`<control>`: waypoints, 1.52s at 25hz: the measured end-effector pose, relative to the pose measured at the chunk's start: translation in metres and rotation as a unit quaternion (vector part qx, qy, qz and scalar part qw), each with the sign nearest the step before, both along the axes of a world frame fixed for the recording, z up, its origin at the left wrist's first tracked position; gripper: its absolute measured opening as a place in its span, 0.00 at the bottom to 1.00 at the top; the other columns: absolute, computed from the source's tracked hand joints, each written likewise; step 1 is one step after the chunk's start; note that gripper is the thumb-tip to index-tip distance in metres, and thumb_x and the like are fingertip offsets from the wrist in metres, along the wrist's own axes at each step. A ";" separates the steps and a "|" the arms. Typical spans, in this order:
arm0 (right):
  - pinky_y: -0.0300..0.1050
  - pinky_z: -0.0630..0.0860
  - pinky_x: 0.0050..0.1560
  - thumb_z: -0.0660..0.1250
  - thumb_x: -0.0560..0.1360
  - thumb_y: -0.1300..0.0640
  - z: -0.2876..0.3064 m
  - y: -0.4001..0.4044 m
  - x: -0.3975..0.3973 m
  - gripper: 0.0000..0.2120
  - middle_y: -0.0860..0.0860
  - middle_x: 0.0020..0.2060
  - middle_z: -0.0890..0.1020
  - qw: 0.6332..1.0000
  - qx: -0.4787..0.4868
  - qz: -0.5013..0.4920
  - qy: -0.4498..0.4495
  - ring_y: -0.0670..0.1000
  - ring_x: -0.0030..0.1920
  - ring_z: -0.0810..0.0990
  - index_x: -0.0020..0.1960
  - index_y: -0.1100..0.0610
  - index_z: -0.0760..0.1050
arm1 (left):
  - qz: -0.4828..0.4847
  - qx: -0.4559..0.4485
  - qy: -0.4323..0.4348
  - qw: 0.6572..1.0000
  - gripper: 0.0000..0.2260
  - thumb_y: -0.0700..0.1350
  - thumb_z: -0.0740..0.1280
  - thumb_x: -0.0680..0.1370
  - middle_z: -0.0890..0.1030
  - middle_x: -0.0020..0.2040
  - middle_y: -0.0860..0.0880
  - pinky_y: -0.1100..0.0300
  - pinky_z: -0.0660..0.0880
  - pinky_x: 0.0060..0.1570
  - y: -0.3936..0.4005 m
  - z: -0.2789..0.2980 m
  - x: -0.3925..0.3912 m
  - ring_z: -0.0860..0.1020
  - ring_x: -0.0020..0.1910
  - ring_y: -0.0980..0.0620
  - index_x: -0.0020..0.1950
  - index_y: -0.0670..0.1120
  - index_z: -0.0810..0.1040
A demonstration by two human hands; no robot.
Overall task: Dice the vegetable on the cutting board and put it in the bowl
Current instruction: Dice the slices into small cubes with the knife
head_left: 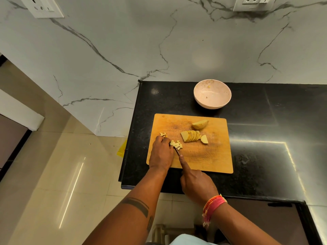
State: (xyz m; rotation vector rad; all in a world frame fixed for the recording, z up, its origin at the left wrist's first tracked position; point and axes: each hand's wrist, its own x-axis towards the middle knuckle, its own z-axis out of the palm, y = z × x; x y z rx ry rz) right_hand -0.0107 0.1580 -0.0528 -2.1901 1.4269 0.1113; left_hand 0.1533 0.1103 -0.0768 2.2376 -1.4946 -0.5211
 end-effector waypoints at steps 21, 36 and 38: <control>0.52 0.76 0.33 0.53 0.81 0.55 -0.016 -0.026 0.046 0.35 0.54 0.36 0.79 0.998 0.002 -0.017 -0.054 0.55 0.32 0.77 0.82 0.48 0.37 | -0.011 0.003 -0.015 1.000 0.09 0.47 0.64 0.83 0.74 0.60 0.48 0.52 0.79 0.55 -0.008 -0.003 0.021 0.75 0.57 0.50 0.62 0.47 0.74; 0.53 0.74 0.30 0.56 0.83 0.53 -0.014 -0.036 -0.007 0.31 0.49 0.30 0.77 0.978 -0.051 -0.143 -0.144 0.50 0.29 0.75 0.82 0.44 0.48 | -0.095 0.012 0.058 0.994 0.25 0.48 0.69 0.81 0.70 0.74 0.52 0.54 0.66 0.72 -0.048 0.007 -0.022 0.67 0.73 0.50 0.77 0.51 0.69; 0.52 0.73 0.30 0.57 0.83 0.54 -0.013 -0.038 -0.009 0.31 0.49 0.30 0.77 0.975 -0.064 -0.142 -0.157 0.49 0.28 0.74 0.83 0.46 0.50 | -0.107 0.018 0.053 0.993 0.24 0.49 0.70 0.80 0.72 0.72 0.52 0.53 0.67 0.71 -0.053 0.005 -0.021 0.68 0.71 0.50 0.75 0.51 0.70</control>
